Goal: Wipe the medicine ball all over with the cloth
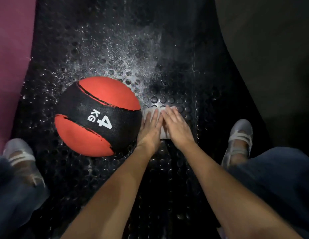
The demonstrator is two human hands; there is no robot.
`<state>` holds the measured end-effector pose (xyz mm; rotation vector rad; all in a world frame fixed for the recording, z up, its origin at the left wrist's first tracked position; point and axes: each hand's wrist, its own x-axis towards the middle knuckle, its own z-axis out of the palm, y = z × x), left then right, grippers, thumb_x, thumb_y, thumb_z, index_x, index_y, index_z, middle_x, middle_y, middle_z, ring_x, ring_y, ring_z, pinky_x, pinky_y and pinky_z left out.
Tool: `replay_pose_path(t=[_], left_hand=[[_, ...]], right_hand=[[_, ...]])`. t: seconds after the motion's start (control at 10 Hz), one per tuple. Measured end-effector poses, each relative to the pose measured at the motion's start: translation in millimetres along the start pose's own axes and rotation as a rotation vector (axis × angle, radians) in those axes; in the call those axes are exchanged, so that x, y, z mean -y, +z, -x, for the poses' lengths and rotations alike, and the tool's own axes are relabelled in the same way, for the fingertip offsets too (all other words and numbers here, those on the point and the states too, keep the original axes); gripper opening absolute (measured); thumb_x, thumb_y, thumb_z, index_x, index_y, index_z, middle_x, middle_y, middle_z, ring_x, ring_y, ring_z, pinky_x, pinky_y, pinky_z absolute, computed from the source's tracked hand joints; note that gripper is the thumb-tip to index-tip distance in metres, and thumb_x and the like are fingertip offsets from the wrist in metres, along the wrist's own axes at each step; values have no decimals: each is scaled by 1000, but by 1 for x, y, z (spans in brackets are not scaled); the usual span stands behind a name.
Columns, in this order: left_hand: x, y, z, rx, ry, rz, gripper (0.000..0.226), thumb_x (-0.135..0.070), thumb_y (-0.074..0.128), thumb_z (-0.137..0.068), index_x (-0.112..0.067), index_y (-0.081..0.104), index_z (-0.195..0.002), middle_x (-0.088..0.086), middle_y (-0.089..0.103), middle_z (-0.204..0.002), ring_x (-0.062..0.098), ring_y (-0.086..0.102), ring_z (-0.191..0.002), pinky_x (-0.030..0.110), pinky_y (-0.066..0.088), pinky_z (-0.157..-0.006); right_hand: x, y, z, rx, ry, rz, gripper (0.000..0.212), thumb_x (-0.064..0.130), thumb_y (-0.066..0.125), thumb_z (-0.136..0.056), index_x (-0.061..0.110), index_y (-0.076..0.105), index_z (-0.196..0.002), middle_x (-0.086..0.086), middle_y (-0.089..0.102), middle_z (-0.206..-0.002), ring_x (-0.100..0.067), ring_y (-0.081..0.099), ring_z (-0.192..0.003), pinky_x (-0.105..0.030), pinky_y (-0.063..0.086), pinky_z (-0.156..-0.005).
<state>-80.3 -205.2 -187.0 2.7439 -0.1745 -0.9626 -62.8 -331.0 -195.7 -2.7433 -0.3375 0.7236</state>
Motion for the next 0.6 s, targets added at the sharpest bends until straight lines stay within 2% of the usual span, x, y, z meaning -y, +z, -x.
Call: replay_pose_path(t=[0.1,0.2,0.3,0.4,0.5,0.6], left_hand=[[6,5,-18,128,13,-142,61,-26,20,-108,-11,-20,-150,11,-31,-156,31,-26,-144,43,-9,-120],[11,14,-25,146,60,-156,62,-26,22,-108,-13,-23,-149,9,-33,-155,30,-29,-143,43,-6,-121],[13,14,-26,137,79,-129,64,-25,25,-108,-14,-22,-150,9,-32,-156,29,-29,-143,44,-2,-121],[8,1,-18,162,35,-100,64,-28,25,-108,-13,-20,-151,9,-29,-157,28,-26,-144,43,-5,-121],[-5,-15,5,157,-1,-32,68,-27,29,-107,-10,-21,-150,12,-27,-157,30,-24,-145,41,-8,-120],[-22,-55,40,24,136,41,71,-21,36,-105,-9,-16,-151,12,-20,-160,29,-17,-148,39,-5,-120]], right_hand=[[-7,12,-8,108,-30,132,58,17,25,-104,23,-9,-150,8,-25,-153,-14,-20,-143,-35,1,-120],[-14,16,-6,107,1,187,56,23,20,-105,26,-22,-142,11,-34,-145,-12,-24,-141,-35,-4,-119],[-12,17,-5,109,30,211,55,26,17,-105,26,-24,-142,10,-34,-148,-12,-25,-141,-35,-4,-119],[-5,1,-8,180,45,183,57,24,22,-105,25,-15,-148,10,-27,-153,-12,-22,-142,-34,-1,-119],[4,-24,2,157,93,97,56,23,22,-104,21,-11,-150,6,-21,-156,-13,-18,-143,-34,3,-119],[24,-62,27,95,125,84,57,19,21,-103,17,-11,-150,2,-17,-157,-13,-18,-143,-32,1,-119]])
